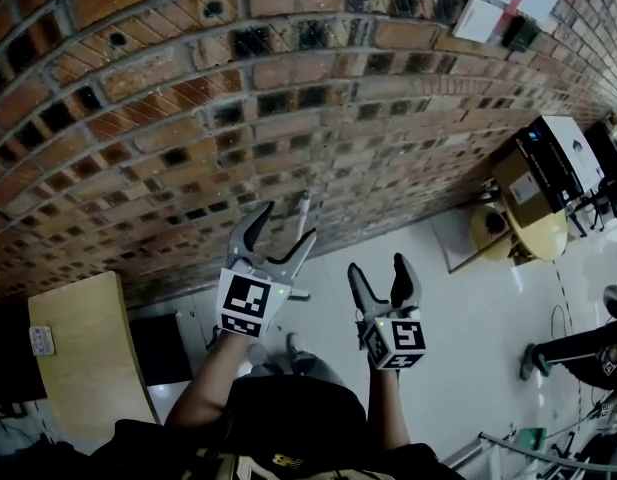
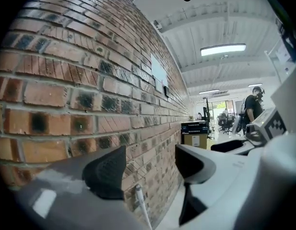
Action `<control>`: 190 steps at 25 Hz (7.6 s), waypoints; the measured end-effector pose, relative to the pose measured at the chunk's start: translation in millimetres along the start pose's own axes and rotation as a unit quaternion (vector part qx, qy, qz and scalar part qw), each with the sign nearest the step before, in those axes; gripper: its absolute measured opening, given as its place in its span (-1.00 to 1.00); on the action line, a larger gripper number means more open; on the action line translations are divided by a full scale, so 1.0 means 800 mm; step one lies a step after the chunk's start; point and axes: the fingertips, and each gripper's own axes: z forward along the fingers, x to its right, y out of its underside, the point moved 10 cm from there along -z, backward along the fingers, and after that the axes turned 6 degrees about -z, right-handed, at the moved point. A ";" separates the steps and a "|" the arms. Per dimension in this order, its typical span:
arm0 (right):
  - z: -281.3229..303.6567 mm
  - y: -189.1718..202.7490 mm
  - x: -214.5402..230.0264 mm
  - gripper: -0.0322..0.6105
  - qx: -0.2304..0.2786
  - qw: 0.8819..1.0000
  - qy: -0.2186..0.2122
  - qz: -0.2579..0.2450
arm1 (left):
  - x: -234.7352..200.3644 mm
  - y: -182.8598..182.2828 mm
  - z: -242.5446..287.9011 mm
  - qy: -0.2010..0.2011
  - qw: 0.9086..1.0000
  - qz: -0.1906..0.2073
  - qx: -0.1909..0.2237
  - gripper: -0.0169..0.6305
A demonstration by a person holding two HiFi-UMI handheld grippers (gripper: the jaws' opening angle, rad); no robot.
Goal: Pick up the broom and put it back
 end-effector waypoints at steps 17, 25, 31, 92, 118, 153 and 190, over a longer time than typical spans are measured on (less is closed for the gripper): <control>0.004 0.231 0.028 0.29 -0.146 0.988 -0.035 0.024 | -0.010 0.089 0.050 0.002 0.996 -0.022 -0.091 0.05; 0.130 0.273 -0.002 0.14 -0.151 0.981 -0.119 0.011 | -0.044 0.100 0.036 -0.031 0.993 -0.040 -0.105 0.05; 0.240 0.271 -0.028 0.08 -0.158 0.975 -0.159 0.004 | -0.077 0.108 0.003 -0.081 0.988 -0.044 -0.124 0.05; 0.109 -0.181 -0.183 -0.58 0.134 0.972 -0.181 -0.062 | -0.110 -0.074 -0.241 -0.344 0.934 -0.038 0.086 0.04; 0.092 -0.185 -0.220 -0.59 0.131 0.970 -0.195 -0.055 | -0.110 -0.088 -0.275 -0.336 0.935 -0.023 0.112 0.07; 0.096 -0.166 -0.230 -0.59 0.101 0.977 -0.181 -0.056 | -0.123 -0.073 -0.259 -0.304 0.948 -0.012 0.094 0.28; 0.043 -0.070 -0.037 -0.59 -0.006 0.996 -0.072 -0.050 | -0.006 -0.058 -0.051 -0.058 0.997 -0.013 0.046 0.23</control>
